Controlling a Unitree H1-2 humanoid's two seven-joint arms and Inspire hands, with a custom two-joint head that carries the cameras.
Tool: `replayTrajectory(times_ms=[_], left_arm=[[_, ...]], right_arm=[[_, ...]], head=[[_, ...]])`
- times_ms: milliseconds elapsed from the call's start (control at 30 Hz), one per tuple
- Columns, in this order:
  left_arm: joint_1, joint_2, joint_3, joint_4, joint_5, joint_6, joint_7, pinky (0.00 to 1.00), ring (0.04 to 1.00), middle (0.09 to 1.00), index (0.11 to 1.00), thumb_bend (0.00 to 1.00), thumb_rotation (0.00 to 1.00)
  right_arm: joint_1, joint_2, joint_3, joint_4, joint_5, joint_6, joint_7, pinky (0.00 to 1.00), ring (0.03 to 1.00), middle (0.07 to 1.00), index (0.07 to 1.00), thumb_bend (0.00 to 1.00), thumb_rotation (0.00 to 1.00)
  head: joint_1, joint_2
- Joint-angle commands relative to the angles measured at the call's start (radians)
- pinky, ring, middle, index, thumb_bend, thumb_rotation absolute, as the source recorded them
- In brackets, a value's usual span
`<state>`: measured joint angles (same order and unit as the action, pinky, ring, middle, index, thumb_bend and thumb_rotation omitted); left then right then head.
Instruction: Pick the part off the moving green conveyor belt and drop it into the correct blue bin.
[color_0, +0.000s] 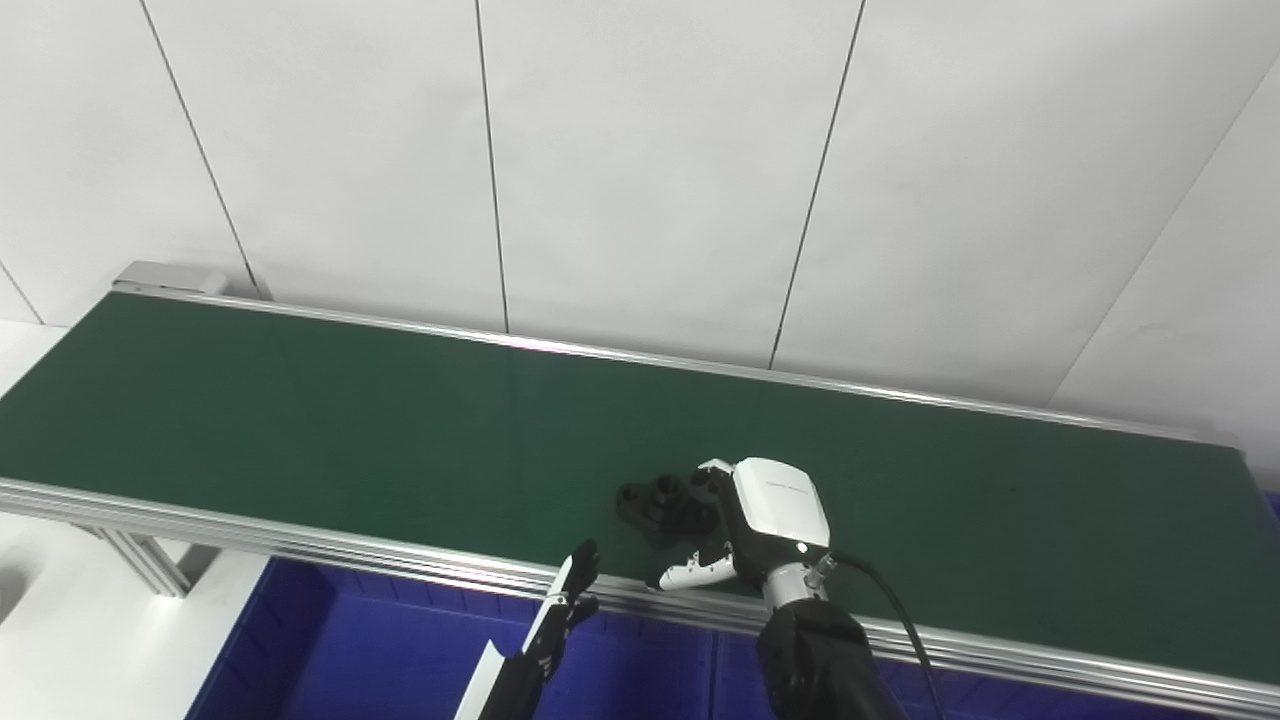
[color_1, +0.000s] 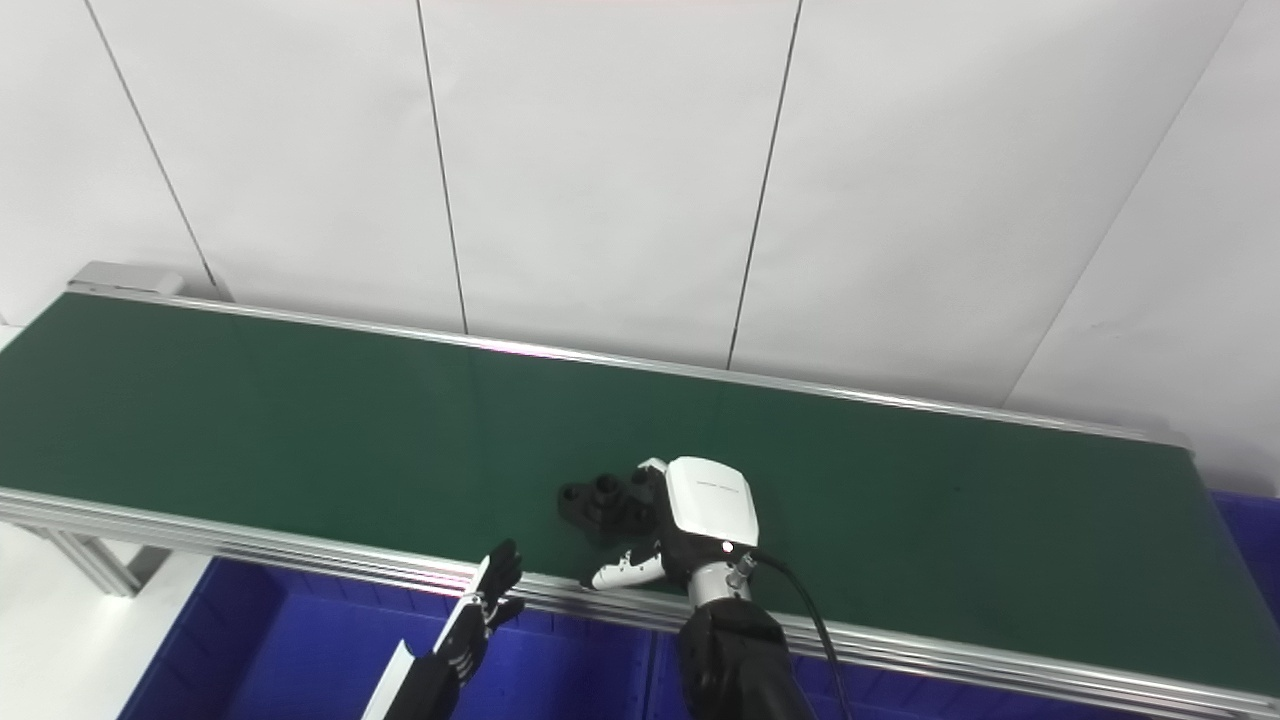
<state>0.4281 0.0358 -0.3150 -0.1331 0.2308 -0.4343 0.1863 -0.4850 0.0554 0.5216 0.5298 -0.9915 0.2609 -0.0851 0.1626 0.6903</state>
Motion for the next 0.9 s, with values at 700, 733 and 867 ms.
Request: replayTrajectory(times_ms=[700, 733, 867], left_arm=[[0.009, -0.026, 0.003, -0.042, 0.008, -0.031, -0.031, 0.95, 0.995, 1.000, 1.000, 1.00, 0.98], [0.010, -0.026, 0.003, -0.042, 0.008, -0.031, -0.031, 0.95, 0.995, 1.000, 1.000, 1.00, 0.98], [0.011, -0.027, 0.005, -0.043, 0.011, -0.031, -0.035, 0.95, 0.997, 1.000, 1.000, 1.00, 0.98]], right_arm=[[-0.040, 0.022, -0.016, 0.090, 0.145, -0.058, -0.141, 0.31, 0.412, 0.554, 0.688, 0.73, 0.33], [-0.041, 0.022, -0.018, 0.099, 0.154, -0.068, -0.151, 0.29, 0.388, 0.524, 0.680, 0.71, 0.32], [-0.040, 0.017, -0.025, 0.129, 0.189, -0.098, -0.189, 0.20, 0.261, 0.366, 0.526, 0.53, 0.16]], head=[[0.018, -0.001], [0.018, 0.000], [0.017, 0.001]])
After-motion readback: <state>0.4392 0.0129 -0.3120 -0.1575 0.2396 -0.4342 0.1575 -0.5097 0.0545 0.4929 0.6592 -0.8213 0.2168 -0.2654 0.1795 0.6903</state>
